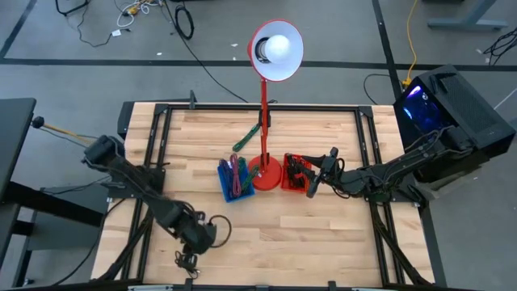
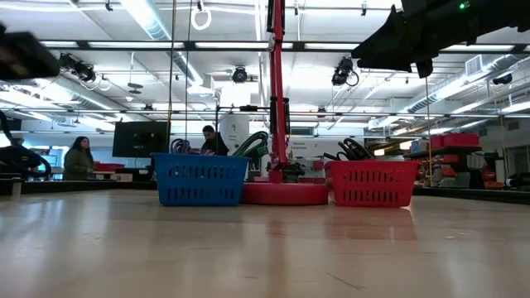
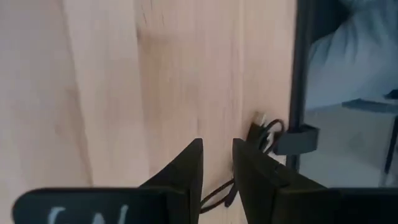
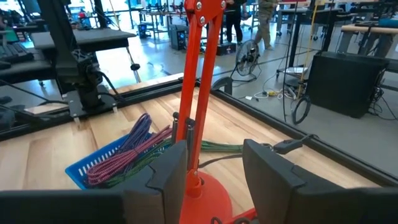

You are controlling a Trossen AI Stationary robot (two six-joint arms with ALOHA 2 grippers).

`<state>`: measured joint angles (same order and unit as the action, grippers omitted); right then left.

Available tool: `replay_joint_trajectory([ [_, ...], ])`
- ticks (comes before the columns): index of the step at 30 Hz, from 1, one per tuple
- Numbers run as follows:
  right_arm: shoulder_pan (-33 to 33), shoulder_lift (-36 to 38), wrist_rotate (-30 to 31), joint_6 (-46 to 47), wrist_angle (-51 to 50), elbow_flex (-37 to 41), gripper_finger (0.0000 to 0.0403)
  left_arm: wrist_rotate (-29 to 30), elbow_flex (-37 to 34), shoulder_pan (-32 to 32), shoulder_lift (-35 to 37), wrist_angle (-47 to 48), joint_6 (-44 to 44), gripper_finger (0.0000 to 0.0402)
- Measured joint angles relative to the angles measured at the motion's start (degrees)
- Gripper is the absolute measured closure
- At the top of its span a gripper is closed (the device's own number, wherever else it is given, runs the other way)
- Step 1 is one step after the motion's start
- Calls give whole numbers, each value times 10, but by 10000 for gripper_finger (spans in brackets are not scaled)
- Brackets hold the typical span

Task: Pick & Place USB Port
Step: Put the black charger cable into the orange bin

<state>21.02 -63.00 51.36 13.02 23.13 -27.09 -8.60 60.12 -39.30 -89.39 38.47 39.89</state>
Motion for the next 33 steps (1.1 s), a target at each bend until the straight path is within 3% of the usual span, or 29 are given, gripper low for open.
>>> replay_joint_trajectory([
  [11, 0, 0, -19, 0, 0, 0, 243, -115, 3, -35, -56, -36, 75, 312],
  [20, 0, 0, -25, 0, 0, 0, 243, -97, 3, -53, -68, -44, 92, 312],
  [33, 0, 0, -29, 0, 3, 0, 243, -130, 3, -63, -135, -75, 62, 312],
])
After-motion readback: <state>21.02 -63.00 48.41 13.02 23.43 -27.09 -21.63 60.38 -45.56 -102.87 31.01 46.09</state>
